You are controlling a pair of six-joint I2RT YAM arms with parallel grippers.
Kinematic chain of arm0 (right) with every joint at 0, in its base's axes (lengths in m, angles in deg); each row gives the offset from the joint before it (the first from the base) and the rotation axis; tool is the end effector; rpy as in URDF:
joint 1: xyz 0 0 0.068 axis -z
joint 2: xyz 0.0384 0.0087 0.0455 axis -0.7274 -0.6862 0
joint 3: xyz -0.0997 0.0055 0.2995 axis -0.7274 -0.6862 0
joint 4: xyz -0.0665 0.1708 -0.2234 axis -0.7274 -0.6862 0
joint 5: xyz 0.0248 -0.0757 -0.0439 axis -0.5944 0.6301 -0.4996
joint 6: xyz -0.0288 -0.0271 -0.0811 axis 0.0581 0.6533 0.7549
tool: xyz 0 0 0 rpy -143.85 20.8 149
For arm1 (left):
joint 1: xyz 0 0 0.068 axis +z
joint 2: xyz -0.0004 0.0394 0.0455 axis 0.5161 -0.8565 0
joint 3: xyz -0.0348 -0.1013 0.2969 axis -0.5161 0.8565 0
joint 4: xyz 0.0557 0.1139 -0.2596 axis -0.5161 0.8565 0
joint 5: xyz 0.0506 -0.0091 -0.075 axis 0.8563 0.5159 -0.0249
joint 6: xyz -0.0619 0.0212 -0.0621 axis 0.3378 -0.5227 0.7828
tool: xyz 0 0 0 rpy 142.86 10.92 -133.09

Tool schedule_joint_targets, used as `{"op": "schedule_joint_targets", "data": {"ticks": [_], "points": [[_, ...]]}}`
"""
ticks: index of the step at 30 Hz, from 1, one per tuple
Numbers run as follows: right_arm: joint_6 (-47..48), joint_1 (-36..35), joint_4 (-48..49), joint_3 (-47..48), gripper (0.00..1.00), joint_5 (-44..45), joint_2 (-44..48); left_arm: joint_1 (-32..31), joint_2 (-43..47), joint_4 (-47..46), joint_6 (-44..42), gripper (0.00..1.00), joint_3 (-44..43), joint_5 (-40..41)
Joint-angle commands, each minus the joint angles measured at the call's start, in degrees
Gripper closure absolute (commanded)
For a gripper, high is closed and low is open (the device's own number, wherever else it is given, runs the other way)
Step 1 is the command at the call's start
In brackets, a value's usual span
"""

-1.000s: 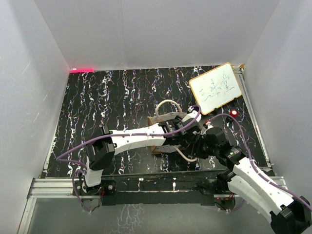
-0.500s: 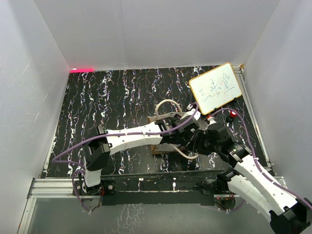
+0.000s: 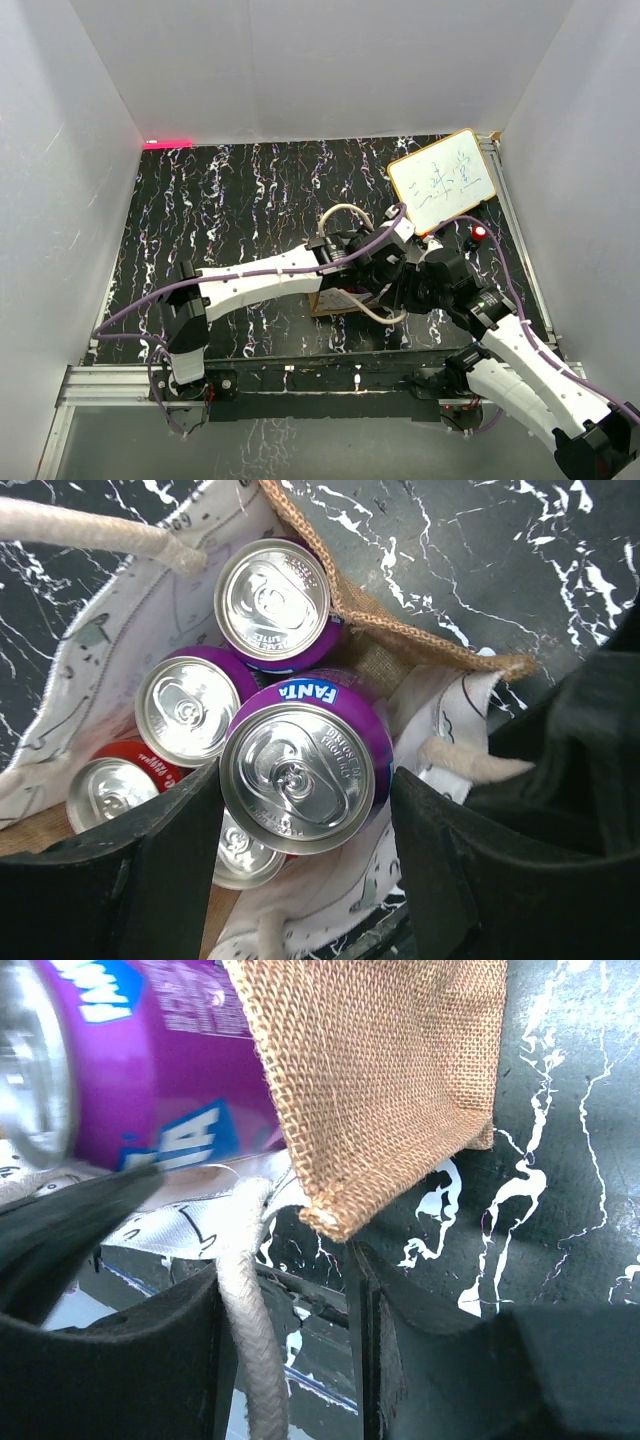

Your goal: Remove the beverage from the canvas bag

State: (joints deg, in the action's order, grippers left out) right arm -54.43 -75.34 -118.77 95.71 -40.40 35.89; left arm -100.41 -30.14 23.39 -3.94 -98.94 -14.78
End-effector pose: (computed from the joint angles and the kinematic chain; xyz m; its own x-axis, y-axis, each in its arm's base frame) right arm 0.1414 0.0950 0.2226 -0.8669 0.2084 -0.4529 -0.0708 0.8478 0.5256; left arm 0.2001 -0.4389 0.3105 -0.4540 0.4852 -0.7473 0.6585 0.7477 0.0855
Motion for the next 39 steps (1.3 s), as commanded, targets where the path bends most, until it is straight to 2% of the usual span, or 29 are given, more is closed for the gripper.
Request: {"op": "schedule_joint_targets", "data": {"ticks": [1,12,21,26,32,36,39], "points": [[0.77,-0.07,3.23,2.40,0.56,1.97,0.10,-0.09,9.74,-0.68,-3.59,1.00,-5.21,1.90],[0.82,-0.07,3.74,2.12,0.56,2.16,-0.09,-0.03,13.06,5.77,-7.50,1.00,-14.55,8.62],[0.85,-0.06,4.00,1.80,0.56,2.22,-0.35,-0.03,19.02,10.23,-8.88,1.00,-17.15,15.93],[0.84,-0.07,4.19,1.68,0.56,2.32,-0.58,0.04,24.82,13.12,-6.61,1.00,-12.62,20.79],[0.90,-0.07,4.29,1.66,0.56,2.11,-1.38,0.25,30.21,20.60,1.17,1.00,-6.91,23.92],[0.99,-0.06,4.63,1.80,0.56,1.97,-2.08,0.90,34.07,23.14,6.82,1.00,0.58,25.55],[0.95,-0.07,4.66,2.40,0.56,1.55,-2.84,2.19,36.85,21.39,9.48,1.00,7.50,25.87]]}}
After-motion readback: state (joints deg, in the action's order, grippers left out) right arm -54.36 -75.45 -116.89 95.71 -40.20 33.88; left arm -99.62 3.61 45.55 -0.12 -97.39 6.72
